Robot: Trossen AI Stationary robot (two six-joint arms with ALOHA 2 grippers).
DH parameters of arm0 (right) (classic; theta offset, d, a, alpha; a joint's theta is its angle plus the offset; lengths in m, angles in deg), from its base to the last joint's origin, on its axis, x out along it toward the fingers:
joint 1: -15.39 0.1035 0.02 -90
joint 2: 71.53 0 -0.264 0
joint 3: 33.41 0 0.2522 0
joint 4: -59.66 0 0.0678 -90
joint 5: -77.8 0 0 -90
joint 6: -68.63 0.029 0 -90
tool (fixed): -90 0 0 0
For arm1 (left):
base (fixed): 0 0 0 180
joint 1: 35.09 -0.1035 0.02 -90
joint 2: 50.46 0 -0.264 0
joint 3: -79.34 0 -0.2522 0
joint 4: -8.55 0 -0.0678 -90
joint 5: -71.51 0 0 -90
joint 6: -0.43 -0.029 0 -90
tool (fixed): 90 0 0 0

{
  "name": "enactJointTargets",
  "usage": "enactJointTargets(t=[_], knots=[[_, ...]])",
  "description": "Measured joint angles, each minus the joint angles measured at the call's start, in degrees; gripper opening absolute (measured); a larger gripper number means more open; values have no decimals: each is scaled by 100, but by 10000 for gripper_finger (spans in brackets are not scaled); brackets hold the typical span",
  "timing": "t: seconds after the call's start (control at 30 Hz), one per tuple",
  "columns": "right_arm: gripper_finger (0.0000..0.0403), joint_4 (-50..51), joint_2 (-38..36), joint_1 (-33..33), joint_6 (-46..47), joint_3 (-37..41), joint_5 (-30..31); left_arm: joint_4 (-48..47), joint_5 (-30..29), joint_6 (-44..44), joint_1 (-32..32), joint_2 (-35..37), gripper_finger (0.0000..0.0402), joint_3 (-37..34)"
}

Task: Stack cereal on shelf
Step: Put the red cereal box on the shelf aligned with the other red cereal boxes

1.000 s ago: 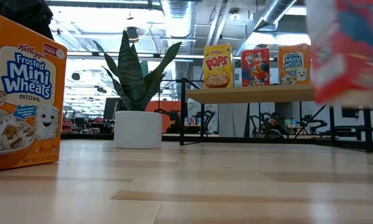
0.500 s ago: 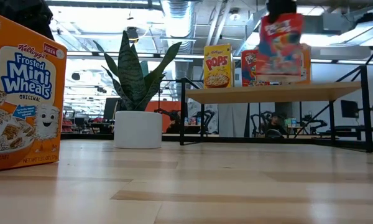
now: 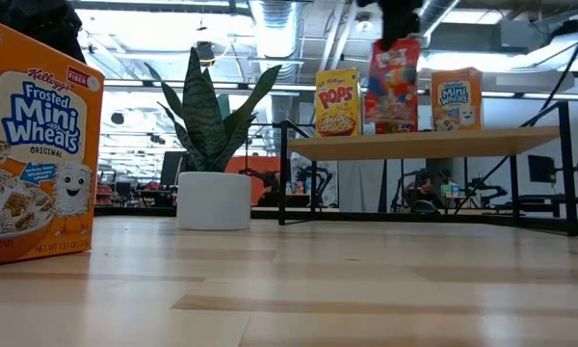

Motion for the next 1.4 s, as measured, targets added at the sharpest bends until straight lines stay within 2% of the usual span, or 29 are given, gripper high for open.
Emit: enactJointTargets(t=[0.3,0.57,1.4], knots=[[128,-18,496,-139,-569,-346,204,-2,-13,5,-1,-1,293,0],[130,-16,506,-248,-590,-346,608,-5,-17,4,-1,-1,293,0],[128,-16,459,-324,-218,-346,307,-169,-118,133,0,0,293,0]])
